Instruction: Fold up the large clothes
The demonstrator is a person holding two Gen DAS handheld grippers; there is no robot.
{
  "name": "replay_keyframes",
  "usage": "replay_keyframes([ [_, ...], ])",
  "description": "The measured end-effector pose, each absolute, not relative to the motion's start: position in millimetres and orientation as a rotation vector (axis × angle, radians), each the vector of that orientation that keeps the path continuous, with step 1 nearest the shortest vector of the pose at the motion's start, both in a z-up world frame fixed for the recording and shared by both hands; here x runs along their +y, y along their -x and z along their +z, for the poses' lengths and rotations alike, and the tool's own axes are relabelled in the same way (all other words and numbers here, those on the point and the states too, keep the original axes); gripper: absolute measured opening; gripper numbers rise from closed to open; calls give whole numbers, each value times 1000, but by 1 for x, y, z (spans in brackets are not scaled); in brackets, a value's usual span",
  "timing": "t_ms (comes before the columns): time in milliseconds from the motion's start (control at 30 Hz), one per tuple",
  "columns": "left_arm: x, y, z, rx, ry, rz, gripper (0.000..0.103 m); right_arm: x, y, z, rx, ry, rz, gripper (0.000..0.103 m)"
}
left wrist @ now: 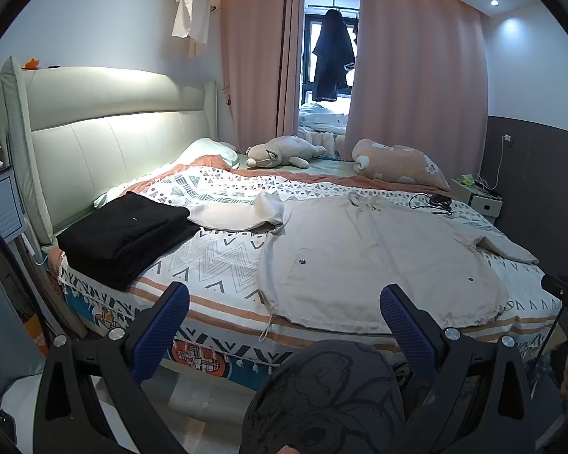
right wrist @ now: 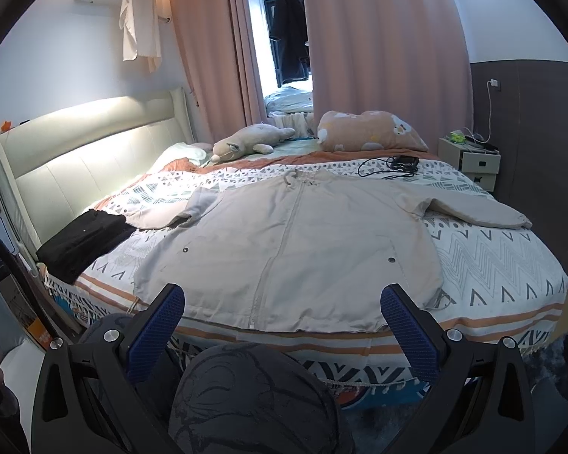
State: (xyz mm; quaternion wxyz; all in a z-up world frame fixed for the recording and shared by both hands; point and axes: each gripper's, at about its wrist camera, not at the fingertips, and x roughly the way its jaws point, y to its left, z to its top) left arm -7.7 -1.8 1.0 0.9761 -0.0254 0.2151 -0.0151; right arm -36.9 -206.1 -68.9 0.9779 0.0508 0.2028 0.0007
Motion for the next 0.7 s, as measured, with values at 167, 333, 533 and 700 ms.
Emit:
replay_keyframes([
  [167, -2, 11, 0, 428, 45, -36, 103, -209, 37, -71, 412, -111, -6, 103],
  [333, 1, 12, -1, 428, 49, -40, 103, -206, 40, -70, 405, -110, -13, 103],
  [533, 2, 11, 0, 429, 50, -36, 103, -205, 38, -73, 406, -128, -20, 103],
  [700, 6, 11, -1, 433, 61, -30, 103, -203, 36, -77, 408, -140, -12, 103],
])
